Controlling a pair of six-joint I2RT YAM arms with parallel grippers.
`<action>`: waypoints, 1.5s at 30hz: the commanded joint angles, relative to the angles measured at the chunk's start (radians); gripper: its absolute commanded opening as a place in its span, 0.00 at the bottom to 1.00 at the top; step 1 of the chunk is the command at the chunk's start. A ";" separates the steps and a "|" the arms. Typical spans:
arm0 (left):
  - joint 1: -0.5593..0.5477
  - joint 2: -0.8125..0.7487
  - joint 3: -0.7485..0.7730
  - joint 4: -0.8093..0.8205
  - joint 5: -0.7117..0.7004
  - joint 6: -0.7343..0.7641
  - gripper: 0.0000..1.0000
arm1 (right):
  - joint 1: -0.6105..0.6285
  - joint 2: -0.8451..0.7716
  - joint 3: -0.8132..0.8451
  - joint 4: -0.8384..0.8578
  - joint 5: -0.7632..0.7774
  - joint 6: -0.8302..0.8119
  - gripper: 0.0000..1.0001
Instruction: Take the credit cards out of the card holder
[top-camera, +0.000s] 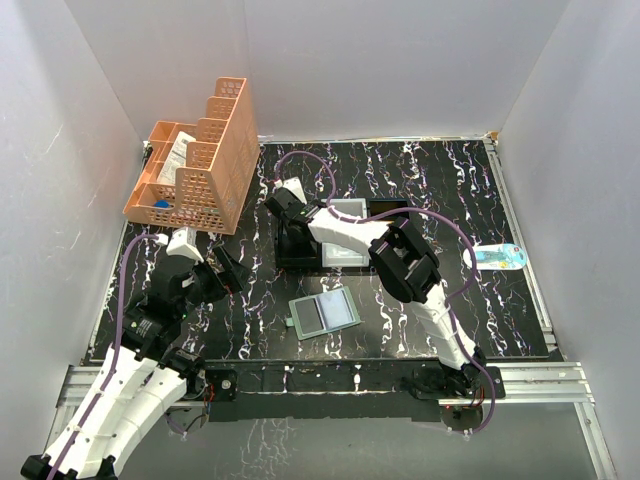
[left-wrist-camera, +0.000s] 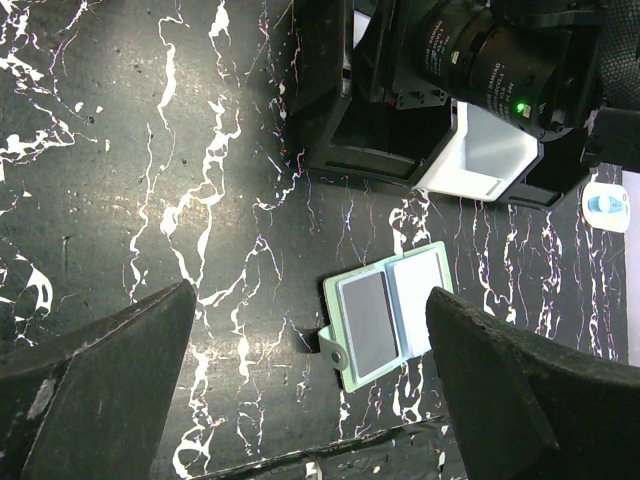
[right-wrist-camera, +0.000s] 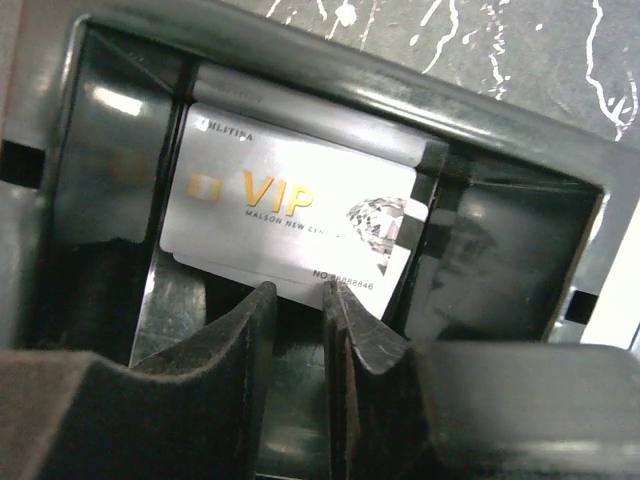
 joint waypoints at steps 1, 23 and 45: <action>0.005 0.000 -0.007 0.006 0.010 -0.001 0.99 | -0.002 0.003 -0.053 0.051 0.108 0.019 0.22; 0.005 0.130 0.020 0.128 0.257 -0.005 0.99 | 0.001 -0.379 -0.180 0.097 -0.112 0.025 0.38; -0.121 0.348 -0.019 0.392 0.467 -0.128 0.86 | 0.005 -0.848 -1.060 0.530 -0.751 0.432 0.19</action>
